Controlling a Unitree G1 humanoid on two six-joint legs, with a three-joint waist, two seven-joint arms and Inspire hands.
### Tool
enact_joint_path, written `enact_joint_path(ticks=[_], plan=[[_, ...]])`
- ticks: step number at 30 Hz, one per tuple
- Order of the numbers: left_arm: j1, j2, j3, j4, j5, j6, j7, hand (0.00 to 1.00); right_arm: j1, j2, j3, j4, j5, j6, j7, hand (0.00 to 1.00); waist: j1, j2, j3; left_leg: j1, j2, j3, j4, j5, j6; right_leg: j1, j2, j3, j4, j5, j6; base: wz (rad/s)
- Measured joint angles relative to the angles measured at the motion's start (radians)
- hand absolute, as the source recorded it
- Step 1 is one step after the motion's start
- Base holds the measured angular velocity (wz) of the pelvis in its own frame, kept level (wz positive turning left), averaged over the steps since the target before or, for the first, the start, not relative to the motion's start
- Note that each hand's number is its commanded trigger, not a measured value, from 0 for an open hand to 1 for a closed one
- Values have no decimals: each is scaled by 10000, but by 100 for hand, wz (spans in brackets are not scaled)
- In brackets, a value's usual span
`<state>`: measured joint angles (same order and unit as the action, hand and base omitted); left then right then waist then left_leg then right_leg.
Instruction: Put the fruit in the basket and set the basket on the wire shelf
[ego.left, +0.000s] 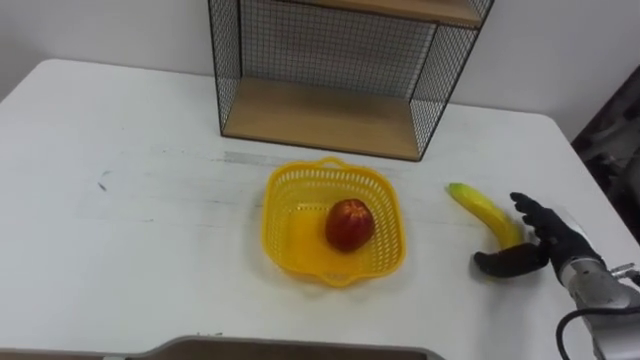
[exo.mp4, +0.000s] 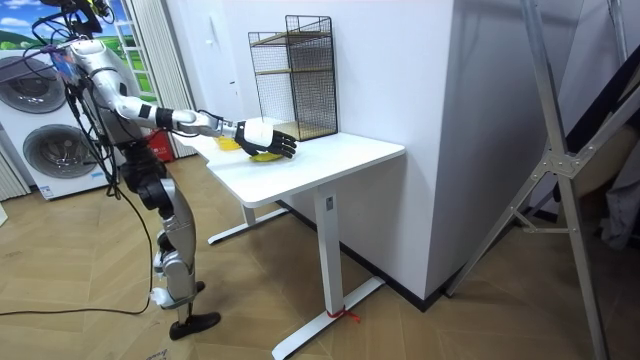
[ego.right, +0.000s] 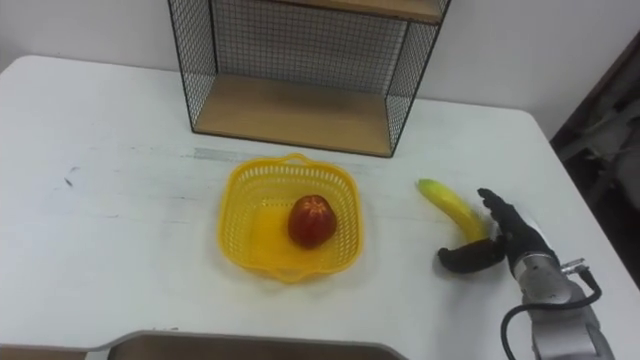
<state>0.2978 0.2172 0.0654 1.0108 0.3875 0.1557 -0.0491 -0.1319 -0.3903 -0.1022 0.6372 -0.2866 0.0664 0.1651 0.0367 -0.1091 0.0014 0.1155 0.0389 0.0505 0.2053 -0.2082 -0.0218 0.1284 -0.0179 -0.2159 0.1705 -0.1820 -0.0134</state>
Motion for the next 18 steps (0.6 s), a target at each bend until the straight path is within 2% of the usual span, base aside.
enact_joint_path(ticks=[4,5,6,7,8,10,16,18], plan=[[0,1,0,-6,-4,78,-19,0,-19,3,18,163,-401,6,188,0,55,8,-4,1,1,-106,17,0,-1,35,4,-72,27,12,-21,5],[11,1,-1,-3,-5,106,-36,0,-68,-1,12,244,-503,7,245,10,133,7,-3,-2,2,-115,13,-1,-1,34,6,-70,37,14,-25,0],[8,3,-1,-4,-5,117,-36,0,-77,-8,5,276,-665,6,306,13,180,1,-3,-4,2,-127,16,-1,-1,35,6,-74,39,16,-29,0],[8,3,-4,-4,-5,116,-36,0,-80,-9,7,291,-711,5,331,36,204,-3,-2,-3,2,-129,16,-1,-2,39,6,-74,41,17,-31,0],[5,4,-4,-4,-5,116,-36,0,-90,-9,7,355,-773,-1,328,67,212,-15,1,-2,0,-149,21,-1,-2,62,3,-93,36,20,-35,3],[-2,9,-4,-3,-5,110,-37,0,-158,-11,-25,536,-815,-12,159,100,220,-32,3,25,-17,-209,25,-1,-1,136,-3,-147,2,21,-34,8],[-45,87,-17,1,1,99,-34,0,-691,-139,49,1343,-1911,19,-569,100,392,-67,9,160,-12,-225,-14,-5,-7,300,8,-199,-37,-1,-30,3],[-63,115,-30,2,-5,100,-34,0,-761,-271,363,1378,-2440,206,-691,100,509,-84,-2,155,-13,-237,-20,-4,-8,304,9,-232,-36,0,-30,2]])
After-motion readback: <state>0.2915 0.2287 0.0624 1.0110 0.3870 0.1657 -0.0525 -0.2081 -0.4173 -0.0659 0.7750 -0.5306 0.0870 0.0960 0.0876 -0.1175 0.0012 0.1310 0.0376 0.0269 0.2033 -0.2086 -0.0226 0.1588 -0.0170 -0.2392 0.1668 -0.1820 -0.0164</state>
